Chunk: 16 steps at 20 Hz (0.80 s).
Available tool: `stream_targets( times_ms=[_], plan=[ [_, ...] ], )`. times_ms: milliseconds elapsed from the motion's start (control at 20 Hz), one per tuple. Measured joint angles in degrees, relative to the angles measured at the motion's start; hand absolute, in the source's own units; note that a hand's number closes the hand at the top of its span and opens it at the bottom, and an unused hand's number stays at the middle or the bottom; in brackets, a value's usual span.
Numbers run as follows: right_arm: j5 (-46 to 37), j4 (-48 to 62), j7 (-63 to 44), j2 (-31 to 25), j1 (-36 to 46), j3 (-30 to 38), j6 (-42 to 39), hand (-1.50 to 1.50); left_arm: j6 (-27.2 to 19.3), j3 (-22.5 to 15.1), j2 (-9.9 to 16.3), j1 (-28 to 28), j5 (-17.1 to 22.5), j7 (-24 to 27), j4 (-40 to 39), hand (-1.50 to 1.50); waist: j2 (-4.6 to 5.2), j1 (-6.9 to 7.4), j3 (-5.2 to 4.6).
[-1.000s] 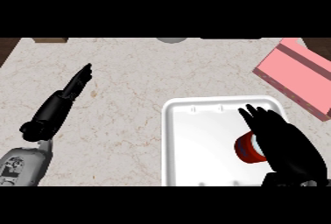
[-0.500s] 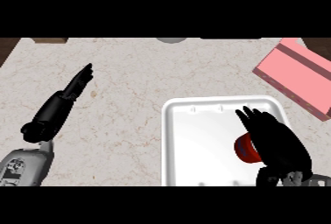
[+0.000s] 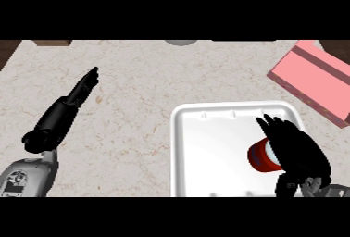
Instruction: Pick the can from the tray and place it in the cardboard box
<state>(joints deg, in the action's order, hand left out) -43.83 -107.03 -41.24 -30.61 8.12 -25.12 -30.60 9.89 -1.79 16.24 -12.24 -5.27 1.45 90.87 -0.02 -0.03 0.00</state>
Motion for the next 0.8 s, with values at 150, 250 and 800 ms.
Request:
stream_targets(
  times_ms=[150,250,800],
  plan=[
    [-2.61,1.34,2.78,1.0,-1.54,-0.34,1.24,1.5,1.15,1.02,0.01,0.13,-0.15,1.53,-1.41,0.0,-0.06,-0.01,-0.08],
    [-4.07,2.35,6.34,0.66,-1.43,-0.44,2.84,1.5,1.18,1.1,-0.39,-0.47,-0.45,1.25,-1.62,0.0,-0.17,0.01,-0.2],
    [-14.19,5.82,18.87,1.34,0.29,-0.91,11.16,1.5,2.6,2.99,-0.87,-0.43,-1.29,3.14,-2.99,0.0,-0.1,0.0,-0.12]
  ],
)
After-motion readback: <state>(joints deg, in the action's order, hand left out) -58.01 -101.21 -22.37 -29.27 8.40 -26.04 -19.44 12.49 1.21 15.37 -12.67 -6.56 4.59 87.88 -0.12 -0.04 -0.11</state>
